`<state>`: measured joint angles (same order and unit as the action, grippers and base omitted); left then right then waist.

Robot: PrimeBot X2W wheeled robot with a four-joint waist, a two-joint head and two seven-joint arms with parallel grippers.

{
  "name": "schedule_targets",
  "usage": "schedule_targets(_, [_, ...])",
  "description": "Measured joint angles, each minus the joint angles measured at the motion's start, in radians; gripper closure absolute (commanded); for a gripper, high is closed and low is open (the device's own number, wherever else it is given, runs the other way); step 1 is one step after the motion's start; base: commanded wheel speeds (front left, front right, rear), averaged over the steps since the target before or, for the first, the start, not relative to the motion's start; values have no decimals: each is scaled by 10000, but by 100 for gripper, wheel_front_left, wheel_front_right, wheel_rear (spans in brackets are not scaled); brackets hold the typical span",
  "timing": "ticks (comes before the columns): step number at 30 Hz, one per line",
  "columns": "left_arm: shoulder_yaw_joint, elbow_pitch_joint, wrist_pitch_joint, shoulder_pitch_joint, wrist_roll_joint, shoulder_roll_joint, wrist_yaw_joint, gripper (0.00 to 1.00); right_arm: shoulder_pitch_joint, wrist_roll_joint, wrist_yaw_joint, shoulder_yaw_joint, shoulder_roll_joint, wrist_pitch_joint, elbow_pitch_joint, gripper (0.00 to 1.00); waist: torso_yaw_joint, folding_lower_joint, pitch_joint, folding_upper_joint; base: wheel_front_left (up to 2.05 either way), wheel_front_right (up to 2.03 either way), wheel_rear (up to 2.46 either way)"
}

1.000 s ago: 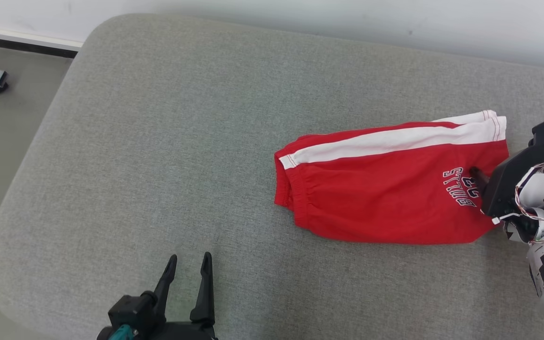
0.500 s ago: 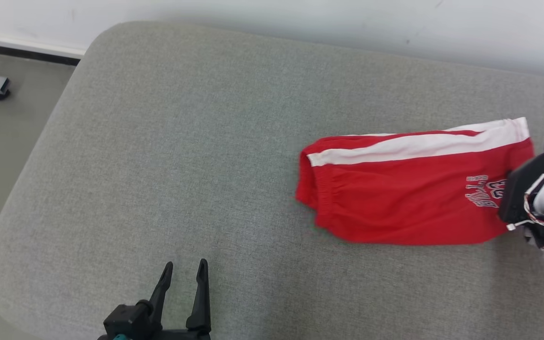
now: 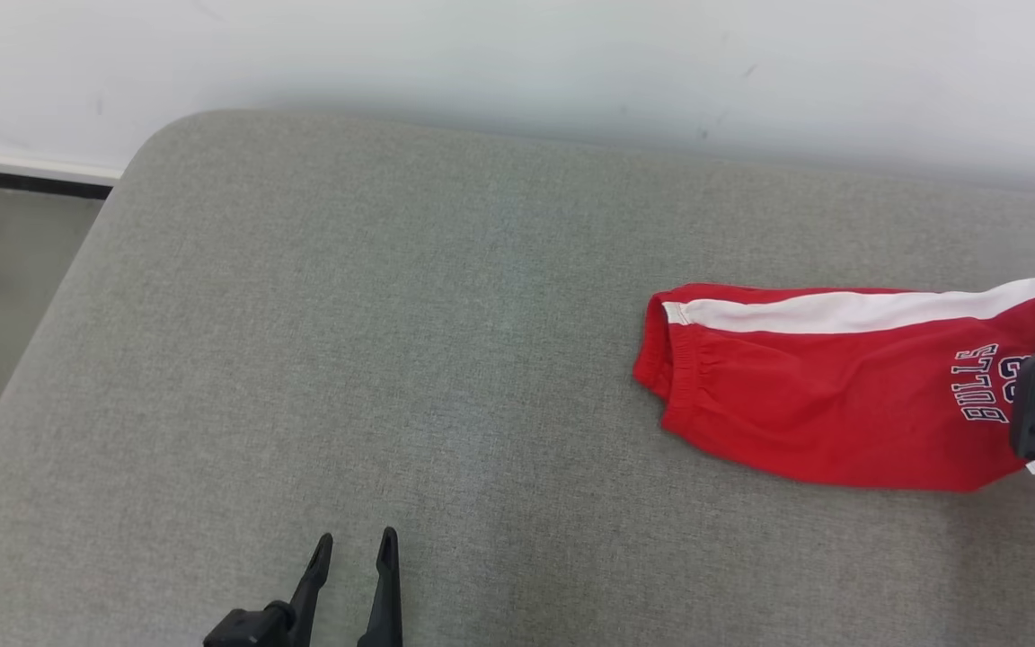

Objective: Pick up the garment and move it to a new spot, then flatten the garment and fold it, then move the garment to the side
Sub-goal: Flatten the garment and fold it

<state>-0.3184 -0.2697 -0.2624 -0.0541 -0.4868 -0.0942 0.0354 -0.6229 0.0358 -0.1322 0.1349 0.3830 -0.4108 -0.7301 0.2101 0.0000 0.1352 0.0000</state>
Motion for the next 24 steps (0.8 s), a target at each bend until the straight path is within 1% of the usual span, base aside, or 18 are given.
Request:
schedule_targets(6, [-113, -121, 0, 83, 4, 50, -17, 0, 611, -391, 2, -297, 79, -675, 1369, 100, -166, 0, -313, 0, 0, 0, 0])
schedule_targets(9, [-180, -186, 0, 92, 4, 75, -65, 0, 723, -267, 2, -782, -100, -1030, 1962, 100, -179, -1, -438, 0, 0, 0, 0])
schedule_targets(13, [-207, -253, 0, 116, -2, 82, -92, 0, 743, 201, 2, -1609, -376, -1425, 2470, 100, -115, 0, -571, 0, 0, 0, 0])
schedule_targets(18, [-272, -339, -2, 146, -19, 109, -111, 0, 487, 673, 2, -2589, -596, -1812, 2429, 100, 106, 0, -651, 0, 0, 0, 0])
schedule_targets(24, [-376, -395, 0, 142, -59, 174, -174, 0, 87, 1058, 2, -3471, -811, -1825, 1634, 100, 536, 0, -657, 1, 0, 0, 0])
